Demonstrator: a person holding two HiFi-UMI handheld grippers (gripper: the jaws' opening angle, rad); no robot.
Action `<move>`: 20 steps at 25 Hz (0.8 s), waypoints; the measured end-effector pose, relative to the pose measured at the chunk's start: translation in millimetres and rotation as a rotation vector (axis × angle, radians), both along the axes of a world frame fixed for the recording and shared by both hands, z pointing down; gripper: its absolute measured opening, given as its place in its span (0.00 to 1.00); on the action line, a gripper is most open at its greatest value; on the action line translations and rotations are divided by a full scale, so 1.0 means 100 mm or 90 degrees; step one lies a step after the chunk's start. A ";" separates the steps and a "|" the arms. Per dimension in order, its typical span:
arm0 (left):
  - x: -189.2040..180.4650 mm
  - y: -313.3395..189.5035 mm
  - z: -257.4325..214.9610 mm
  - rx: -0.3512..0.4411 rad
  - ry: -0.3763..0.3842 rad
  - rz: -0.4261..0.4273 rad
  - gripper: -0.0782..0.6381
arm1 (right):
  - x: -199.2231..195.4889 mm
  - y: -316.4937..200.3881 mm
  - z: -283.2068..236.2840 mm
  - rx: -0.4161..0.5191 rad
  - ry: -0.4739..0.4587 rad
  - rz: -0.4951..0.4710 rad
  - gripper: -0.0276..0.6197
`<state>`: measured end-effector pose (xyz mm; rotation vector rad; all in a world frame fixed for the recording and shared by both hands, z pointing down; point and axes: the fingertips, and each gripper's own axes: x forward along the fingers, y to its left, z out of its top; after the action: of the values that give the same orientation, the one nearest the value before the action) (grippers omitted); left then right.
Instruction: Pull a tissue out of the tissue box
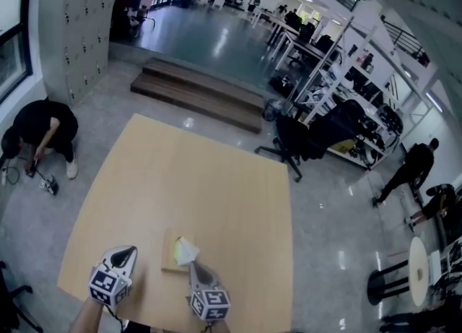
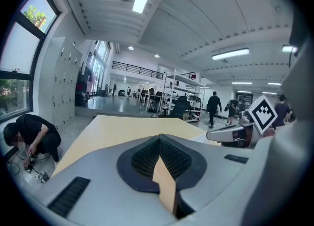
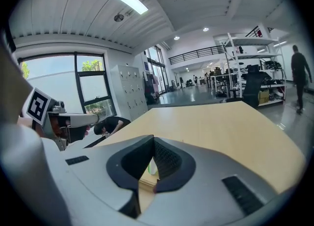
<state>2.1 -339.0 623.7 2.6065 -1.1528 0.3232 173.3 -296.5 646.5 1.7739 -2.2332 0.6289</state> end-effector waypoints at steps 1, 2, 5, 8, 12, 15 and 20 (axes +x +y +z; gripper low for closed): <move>0.00 0.00 -0.05 0.005 0.001 -0.001 0.12 | 0.01 0.00 -0.04 0.004 0.000 0.000 0.06; 0.00 0.01 -0.10 0.010 0.002 -0.002 0.12 | 0.01 0.01 -0.08 0.008 0.000 0.001 0.06; -0.01 0.02 -0.25 0.026 0.007 -0.009 0.12 | 0.02 0.04 -0.21 0.027 0.002 0.003 0.06; -0.01 0.05 -0.35 0.039 0.013 -0.012 0.12 | 0.05 0.04 -0.38 0.050 0.007 0.002 0.06; 0.04 0.10 -0.50 0.059 0.020 -0.004 0.12 | 0.10 0.07 -0.59 0.082 0.014 0.007 0.06; 0.02 0.09 -0.64 0.080 0.022 -0.011 0.12 | 0.12 0.09 -0.74 0.103 0.019 0.011 0.06; 0.06 0.19 -0.76 0.103 0.031 -0.004 0.12 | 0.20 0.23 -0.92 0.133 0.023 0.023 0.06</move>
<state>8.4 -320.4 547.8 2.7320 -1.2172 0.1701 193.4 -273.1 554.0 1.9091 -2.3199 0.3788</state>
